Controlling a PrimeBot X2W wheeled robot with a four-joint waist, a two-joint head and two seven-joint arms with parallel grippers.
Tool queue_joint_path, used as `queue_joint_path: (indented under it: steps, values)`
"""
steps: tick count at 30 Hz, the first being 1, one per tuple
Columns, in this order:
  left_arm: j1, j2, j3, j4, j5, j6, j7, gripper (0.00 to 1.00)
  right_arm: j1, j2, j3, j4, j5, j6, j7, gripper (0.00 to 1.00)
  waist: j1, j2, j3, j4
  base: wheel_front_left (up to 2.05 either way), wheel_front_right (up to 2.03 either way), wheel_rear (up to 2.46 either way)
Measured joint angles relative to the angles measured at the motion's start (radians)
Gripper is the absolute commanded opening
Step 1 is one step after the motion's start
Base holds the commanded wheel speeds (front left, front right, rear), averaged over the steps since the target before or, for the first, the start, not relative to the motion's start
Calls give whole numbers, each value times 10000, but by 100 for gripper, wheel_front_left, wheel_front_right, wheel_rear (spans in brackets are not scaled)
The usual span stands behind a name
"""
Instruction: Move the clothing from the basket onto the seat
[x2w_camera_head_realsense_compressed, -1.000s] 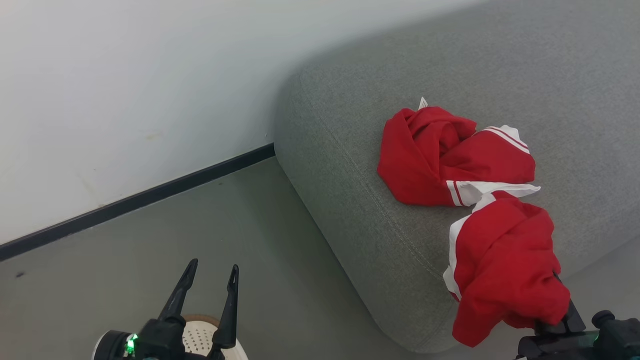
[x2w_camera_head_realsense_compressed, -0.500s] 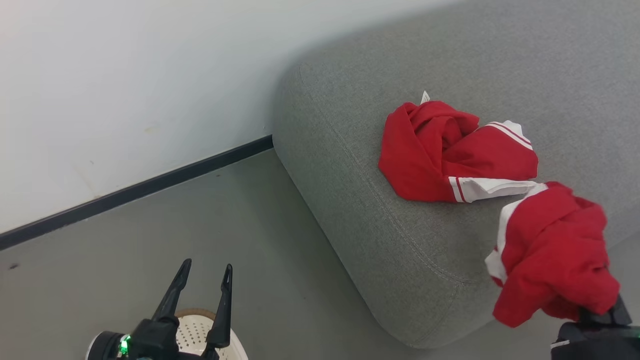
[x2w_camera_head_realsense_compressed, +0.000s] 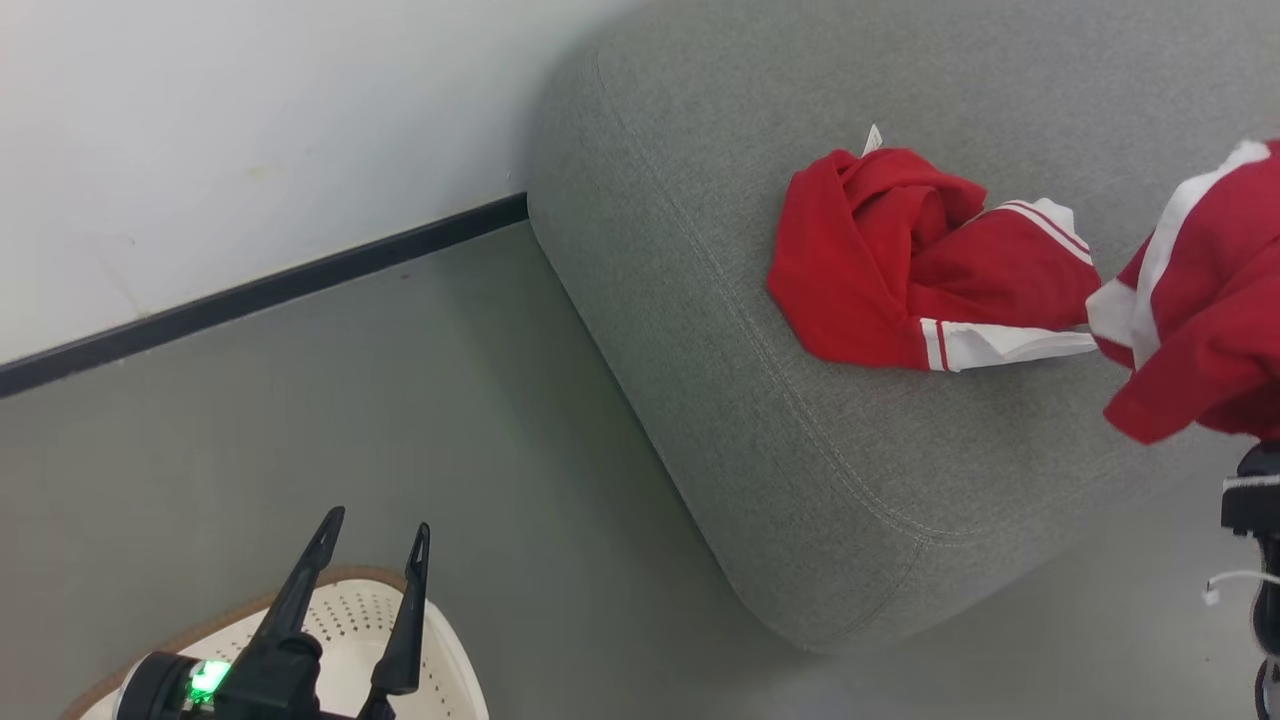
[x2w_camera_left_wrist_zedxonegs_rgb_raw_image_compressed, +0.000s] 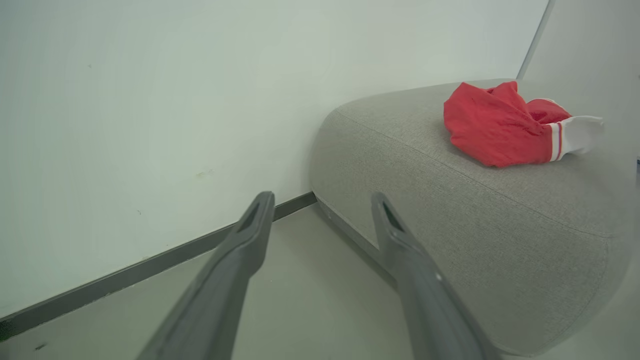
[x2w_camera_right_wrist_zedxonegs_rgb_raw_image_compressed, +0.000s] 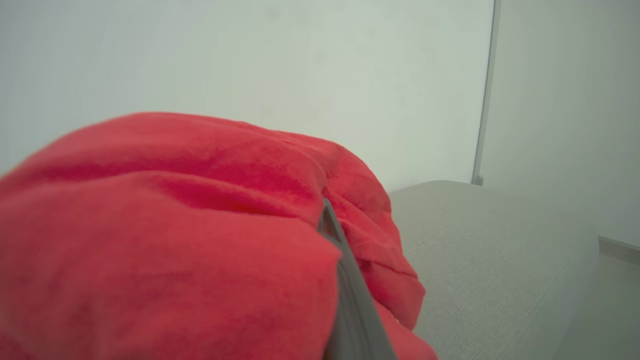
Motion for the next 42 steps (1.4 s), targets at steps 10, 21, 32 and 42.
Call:
queue_joint_path:
  steps: [10,21,32,42]
  values:
    - [-48,481,-23,-286,267,-232,0,100,-2323,-468,-487,1260,644,161,0,0,1,1,1052,137,0,0,0]
    - [-268,874,17,-610,437,-320,0,100,-4591,-1396,-821,3241,876,249,-2,0,-1,0,1877,622,0,0,0]
    - [-434,1271,-2,-876,481,-408,0,100,-5590,-1615,-780,5375,909,249,-2,0,-1,0,2620,1071,0,0,0]
    - [-490,1281,-52,-865,481,-414,0,100,-6034,-1446,-458,6786,721,251,0,100,-1,0,2787,1189,0,0,0]
